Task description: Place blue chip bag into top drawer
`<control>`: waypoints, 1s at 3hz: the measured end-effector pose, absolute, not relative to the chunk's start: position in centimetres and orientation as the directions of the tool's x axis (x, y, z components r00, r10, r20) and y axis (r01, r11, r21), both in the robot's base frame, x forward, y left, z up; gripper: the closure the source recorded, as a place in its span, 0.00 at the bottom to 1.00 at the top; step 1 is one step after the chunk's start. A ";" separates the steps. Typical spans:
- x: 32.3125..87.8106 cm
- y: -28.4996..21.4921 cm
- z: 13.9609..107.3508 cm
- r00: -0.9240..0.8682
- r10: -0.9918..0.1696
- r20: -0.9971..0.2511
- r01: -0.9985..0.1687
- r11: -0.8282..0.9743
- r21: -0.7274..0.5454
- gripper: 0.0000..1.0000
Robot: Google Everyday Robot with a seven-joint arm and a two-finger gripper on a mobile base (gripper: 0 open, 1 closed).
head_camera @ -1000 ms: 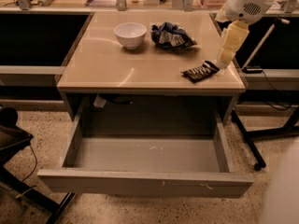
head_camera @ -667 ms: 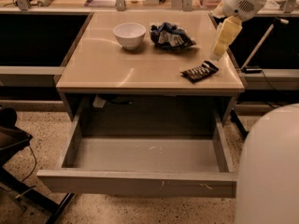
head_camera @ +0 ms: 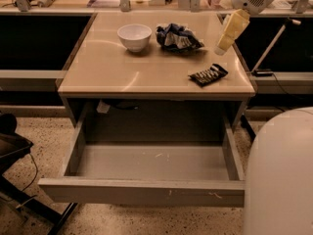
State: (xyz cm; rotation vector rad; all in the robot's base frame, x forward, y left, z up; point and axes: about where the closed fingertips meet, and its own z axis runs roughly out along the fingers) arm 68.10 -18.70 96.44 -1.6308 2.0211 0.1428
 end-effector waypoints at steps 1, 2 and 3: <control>70.5 -15.3 95.4 -0.074 -0.847 -0.526 -0.947 0.225 -0.229 0.00; 74.2 -10.9 95.8 -0.012 -0.828 -0.560 -0.938 0.204 -0.280 0.00; 75.1 -10.4 94.8 -0.028 -0.832 -0.553 -0.937 0.214 -0.275 0.00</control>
Offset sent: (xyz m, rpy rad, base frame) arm 0.1383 0.1037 0.0313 0.1198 -0.0615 0.1596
